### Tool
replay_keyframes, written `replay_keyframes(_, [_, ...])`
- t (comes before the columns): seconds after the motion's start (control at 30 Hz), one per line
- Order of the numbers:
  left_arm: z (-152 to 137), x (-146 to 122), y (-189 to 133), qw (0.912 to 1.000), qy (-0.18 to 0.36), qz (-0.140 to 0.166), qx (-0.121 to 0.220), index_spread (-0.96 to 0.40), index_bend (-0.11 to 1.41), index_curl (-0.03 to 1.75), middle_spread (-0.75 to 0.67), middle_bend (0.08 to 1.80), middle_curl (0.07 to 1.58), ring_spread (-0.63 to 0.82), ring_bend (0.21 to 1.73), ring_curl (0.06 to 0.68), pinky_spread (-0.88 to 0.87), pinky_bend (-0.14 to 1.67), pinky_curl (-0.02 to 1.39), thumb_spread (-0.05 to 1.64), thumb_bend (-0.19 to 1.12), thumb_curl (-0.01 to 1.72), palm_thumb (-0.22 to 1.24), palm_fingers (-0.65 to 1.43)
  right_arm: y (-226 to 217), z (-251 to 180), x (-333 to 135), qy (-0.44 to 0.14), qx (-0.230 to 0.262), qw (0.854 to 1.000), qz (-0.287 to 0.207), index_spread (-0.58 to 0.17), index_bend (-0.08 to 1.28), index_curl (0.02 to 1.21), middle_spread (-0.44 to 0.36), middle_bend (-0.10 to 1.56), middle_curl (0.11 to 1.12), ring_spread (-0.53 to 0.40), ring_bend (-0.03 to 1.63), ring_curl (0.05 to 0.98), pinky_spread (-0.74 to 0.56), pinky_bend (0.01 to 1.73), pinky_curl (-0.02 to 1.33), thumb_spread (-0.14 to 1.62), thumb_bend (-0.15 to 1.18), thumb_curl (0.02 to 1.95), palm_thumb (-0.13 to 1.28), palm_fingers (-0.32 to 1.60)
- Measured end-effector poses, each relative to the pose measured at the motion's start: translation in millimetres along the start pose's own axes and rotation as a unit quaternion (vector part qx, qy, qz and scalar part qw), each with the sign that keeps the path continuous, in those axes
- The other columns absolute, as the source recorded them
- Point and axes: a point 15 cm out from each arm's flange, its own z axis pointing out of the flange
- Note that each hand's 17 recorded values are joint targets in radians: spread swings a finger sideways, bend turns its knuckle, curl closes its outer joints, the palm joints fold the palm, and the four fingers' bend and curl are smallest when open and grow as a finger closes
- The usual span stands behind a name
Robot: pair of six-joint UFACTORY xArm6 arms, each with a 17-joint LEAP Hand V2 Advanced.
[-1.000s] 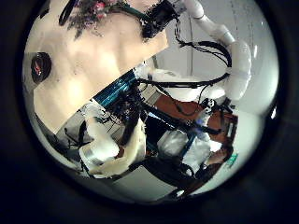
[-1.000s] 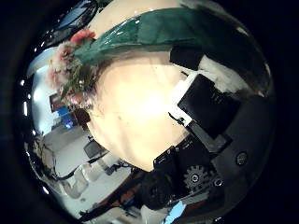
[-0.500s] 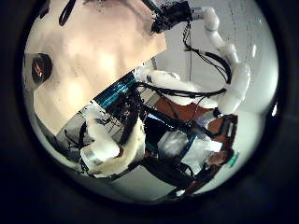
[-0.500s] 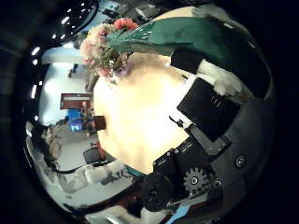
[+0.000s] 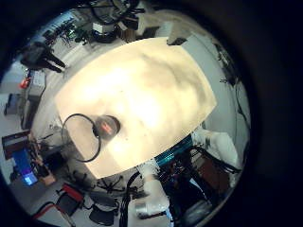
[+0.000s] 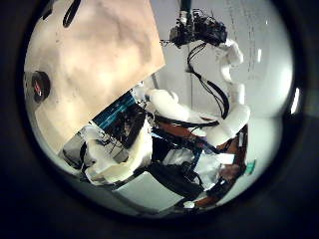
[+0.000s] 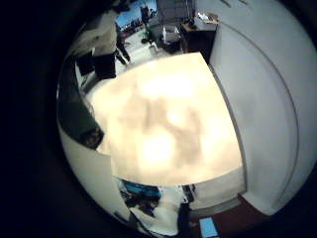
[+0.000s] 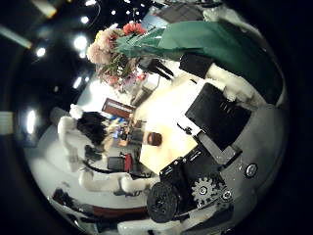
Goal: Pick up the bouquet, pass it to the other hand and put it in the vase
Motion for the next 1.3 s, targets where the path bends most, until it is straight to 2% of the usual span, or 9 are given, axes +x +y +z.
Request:
replay_keyframes(0.1, [-4.1,11.1,-12.9,0.9981,0.058,0.003,0.02,0.08,0.18,0.37,0.42,0.19,0.3,0.56,0.47,0.214,0.54,0.19,0.29,1.11,-0.03,0.31,0.34,0.11,-10.3,-11.0,-24.5,-0.059,0.033,0.998,0.005,-0.228,1.16,0.9,-0.112,1.37,0.78,-0.182,1.46,0.676,-0.17,1.32,0.73,0.89,0.01,0.92,1.17,1.15])
replay_keyframes(0.2, [-15.9,24.5,-28.6,0.9908,0.125,0.009,0.05,0.09,0.17,0.36,0.42,0.19,0.3,0.56,0.48,0.214,0.54,0.19,0.29,1.11,-0.03,0.31,0.32,0.11,-20.3,-15.4,-42.2,-0.107,0.056,0.993,0.007,-0.224,1.17,0.89,-0.11,1.37,0.77,-0.181,1.47,0.676,-0.18,1.31,0.75,0.88,0.0,0.95,1.17,1.15])
replay_keyframes(0.37, [-47.9,47.5,-52.0,0.9625,0.247,0.023,0.109,0.12,0.16,0.35,0.43,0.19,0.31,0.56,0.49,0.218,0.54,0.2,0.3,1.1,-0.03,0.31,0.3,0.11,-22.7,-12.3,-70.6,-0.184,0.051,0.982,0.002,-0.218,1.18,0.88,-0.108,1.38,0.76,-0.18,1.47,0.676,-0.18,1.29,0.77,0.88,0.0,0.98,1.17,1.15])
replay_keyframes(0.43, [-60.8,40.7,-58.2,0.9507,0.28,0.019,0.132,0.13,0.16,0.34,0.43,0.2,0.31,0.56,0.49,0.219,0.54,0.2,0.3,1.09,-0.03,0.31,0.3,0.1,-23.8,-12.3,-78.3,-0.209,0.05,0.977,0.002,-0.216,1.18,0.88,-0.108,1.38,0.76,-0.18,1.47,0.676,-0.18,1.29,0.79,0.88,0.0,1.0,1.17,1.15])
replay_keyframes(0.5, [-65.6,36.3,-63.4,0.944,0.296,0.017,0.145,0.13,0.16,0.34,0.43,0.2,0.31,0.56,0.49,0.219,0.54,0.2,0.3,1.09,-0.03,0.31,0.29,0.1,-19.4,-5.3,-80.3,-0.23,0.041,0.972,0.009,-0.215,1.19,0.88,-0.107,1.38,0.75,-0.179,1.47,0.676,-0.18,1.28,0.8,0.87,0.0,1.01,1.17,1.15])
replay_keyframes(0.63, [-65.9,39.2,-68.9,0.9341,0.324,0.018,0.15,0.14,0.16,0.33,0.43,0.2,0.32,0.56,0.5,0.219,0.53,0.2,0.3,1.08,-0.03,0.31,0.29,0.1,-1.1,23.7,-82.2,-0.288,0.018,0.956,0.043,-0.212,1.19,0.87,-0.107,1.39,0.74,-0.179,1.47,0.676,-0.19,1.27,0.82,0.87,0.0,1.03,1.17,1.15])
replay_keyframes(0.83, [-69.7,47.8,-73.7,0.9171,0.367,0.019,0.155,0.15,0.15,0.32,0.43,0.2,0.33,0.56,0.52,0.22,0.53,0.21,0.31,1.07,-0.02,0.31,0.28,0.09,13.3,54.4,-106.1,-0.359,-0.025,0.932,0.037,-0.21,1.2,0.86,-0.106,1.4,0.74,-0.179,1.48,0.677,-0.19,1.25,0.85,0.87,0.0,1.07,1.17,1.15])
replay_keyframes(1.0, [-66.4,48.9,-79.1,0.9145,0.378,0.007,0.145,0.16,0.15,0.31,0.43,0.2,0.33,0.55,0.53,0.22,0.53,0.21,0.31,1.06,-0.02,0.32,0.3,0.09,26.4,72.2,-121.5,-0.386,-0.047,0.921,0.017,-0.208,1.2,0.85,-0.106,1.4,0.73,-0.179,1.48,0.677,-0.19,1.24,0.87,0.87,0.0,1.09,1.17,1.15])
replay_keyframes(1.3, [-64.8,70.1,-83.7,0.9053,0.404,0.02,0.13,0.18,0.18,0.31,0.39,0.23,0.35,0.54,0.52,0.213,0.53,0.19,0.31,1.03,-0.02,0.33,0.33,0.13,39.8,85.7,-147.1,-0.402,-0.079,0.912,-0.014,-0.206,1.21,0.85,-0.105,1.41,0.72,-0.179,1.48,0.676,-0.2,1.22,0.91,0.88,0.0,1.12,1.17,1.15])
